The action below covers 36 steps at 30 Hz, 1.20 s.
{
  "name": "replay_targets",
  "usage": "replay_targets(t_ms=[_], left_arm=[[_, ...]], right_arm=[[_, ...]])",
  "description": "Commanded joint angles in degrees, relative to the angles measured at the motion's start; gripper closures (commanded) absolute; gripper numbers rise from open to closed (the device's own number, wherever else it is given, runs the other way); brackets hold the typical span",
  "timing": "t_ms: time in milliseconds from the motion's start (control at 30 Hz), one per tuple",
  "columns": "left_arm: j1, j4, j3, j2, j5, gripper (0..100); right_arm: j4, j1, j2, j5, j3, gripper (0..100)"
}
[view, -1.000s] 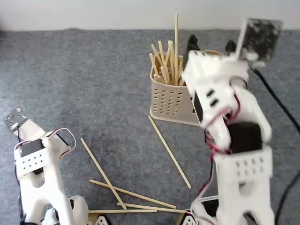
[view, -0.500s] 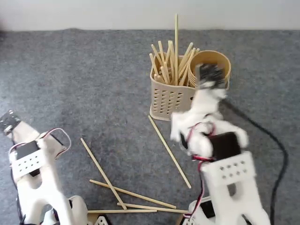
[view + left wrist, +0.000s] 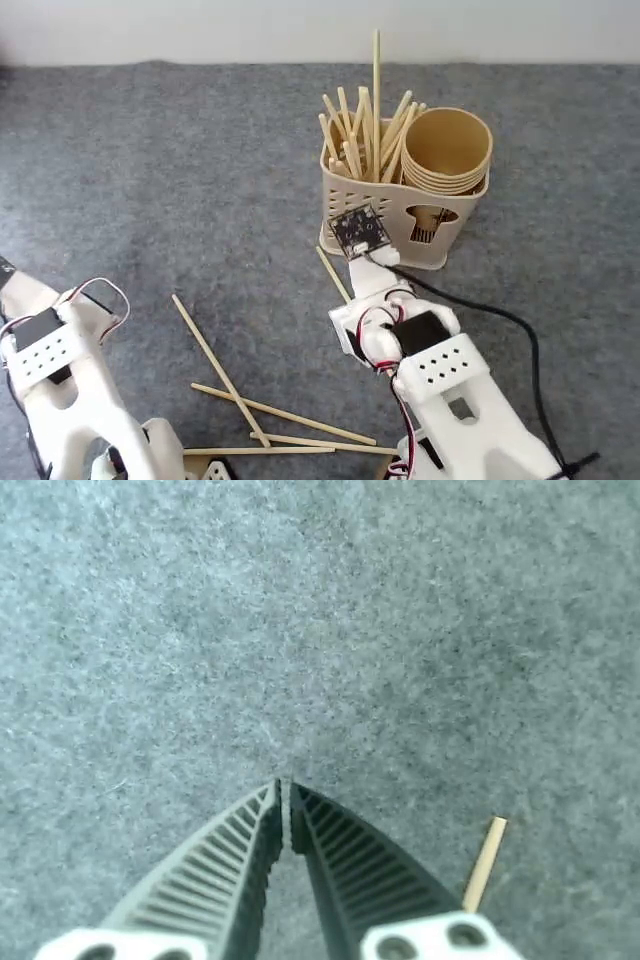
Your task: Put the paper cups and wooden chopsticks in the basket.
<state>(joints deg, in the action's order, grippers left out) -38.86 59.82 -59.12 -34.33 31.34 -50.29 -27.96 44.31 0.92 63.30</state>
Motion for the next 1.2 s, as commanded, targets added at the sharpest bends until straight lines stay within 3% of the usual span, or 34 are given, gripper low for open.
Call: replay_targets(t_ms=[0, 233, 800, 1000, 1167], left_arm=[[-0.3, -1.0, 3.1, -1.8, -0.4, 99], [-0.2, -1.0, 3.1, -1.8, -0.4, 99], [2.7, -4.4, 0.2, -1.8, -0.4, 99], [2.7, -4.4, 0.2, -1.8, -0.4, 99], [2.8, -4.4, 0.2, -1.8, -0.4, 99]], right_arm=[[9.1, -0.5, 0.8, -2.3, 2.8, 68.2], [12.1, -1.0, -3.2, -2.3, 1.8, 83.2], [13.1, -2.9, -38.8, 1.4, -17.2, 80.1], [13.1, -2.0, -42.7, 1.3, -19.6, 99.7], [12.4, -2.4, -39.3, 1.1, -19.4, 99.3]])
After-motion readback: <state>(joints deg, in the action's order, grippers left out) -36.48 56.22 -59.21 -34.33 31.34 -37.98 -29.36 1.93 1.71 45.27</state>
